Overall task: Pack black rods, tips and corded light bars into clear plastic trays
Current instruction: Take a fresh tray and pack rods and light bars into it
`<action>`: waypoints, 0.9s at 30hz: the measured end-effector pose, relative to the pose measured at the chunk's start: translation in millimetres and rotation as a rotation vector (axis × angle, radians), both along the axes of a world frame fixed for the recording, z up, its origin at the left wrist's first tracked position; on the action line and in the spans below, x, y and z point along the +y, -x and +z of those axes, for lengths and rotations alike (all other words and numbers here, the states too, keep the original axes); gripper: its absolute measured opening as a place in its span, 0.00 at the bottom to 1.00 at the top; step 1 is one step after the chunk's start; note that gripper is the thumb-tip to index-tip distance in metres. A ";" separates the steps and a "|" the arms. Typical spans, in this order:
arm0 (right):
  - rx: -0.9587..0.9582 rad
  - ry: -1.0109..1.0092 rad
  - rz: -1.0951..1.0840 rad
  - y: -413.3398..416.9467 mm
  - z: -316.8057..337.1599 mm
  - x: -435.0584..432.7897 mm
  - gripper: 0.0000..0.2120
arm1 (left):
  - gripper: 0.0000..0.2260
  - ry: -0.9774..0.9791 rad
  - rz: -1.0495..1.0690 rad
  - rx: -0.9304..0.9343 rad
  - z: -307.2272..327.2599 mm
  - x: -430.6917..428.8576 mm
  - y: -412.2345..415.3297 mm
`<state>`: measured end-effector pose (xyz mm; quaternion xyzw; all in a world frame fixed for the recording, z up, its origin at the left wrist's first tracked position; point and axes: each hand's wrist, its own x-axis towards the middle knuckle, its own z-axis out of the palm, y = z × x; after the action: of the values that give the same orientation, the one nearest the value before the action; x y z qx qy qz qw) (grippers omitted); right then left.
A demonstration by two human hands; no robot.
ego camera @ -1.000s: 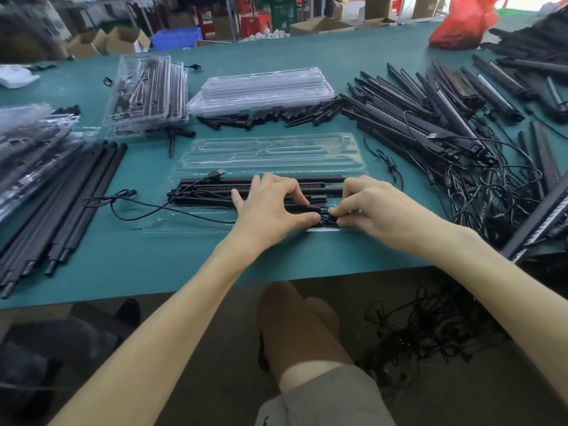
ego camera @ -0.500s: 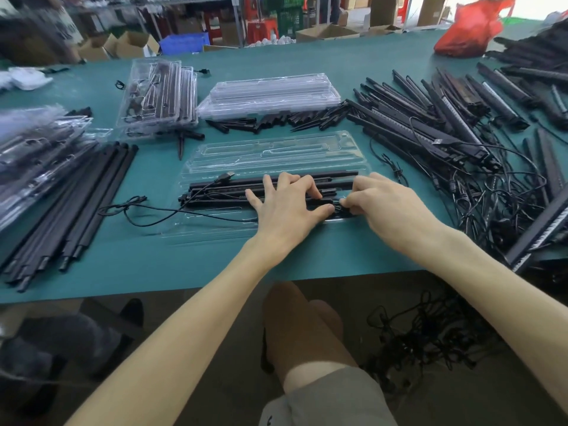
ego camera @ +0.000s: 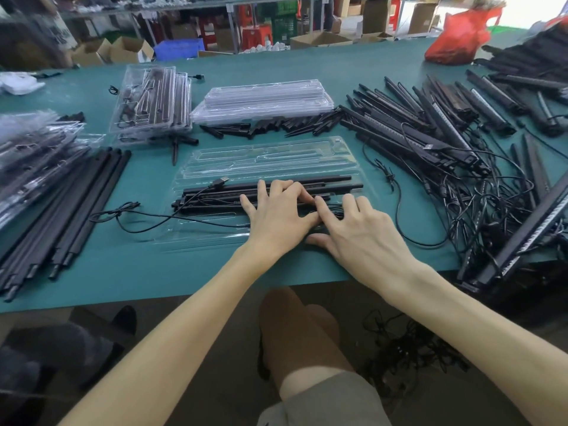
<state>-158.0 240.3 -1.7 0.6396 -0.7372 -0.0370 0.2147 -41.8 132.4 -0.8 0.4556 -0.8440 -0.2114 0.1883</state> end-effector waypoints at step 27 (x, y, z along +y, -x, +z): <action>-0.083 -0.039 -0.031 -3.5 -4.5 -1.4 0.36 | 0.10 0.241 0.201 -0.062 19.3 -72.4 -143.4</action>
<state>-154.5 238.9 -6.2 0.6332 -0.7544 -0.0281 0.1710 101.6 60.0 18.5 0.5183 -0.8188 -0.0745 0.2354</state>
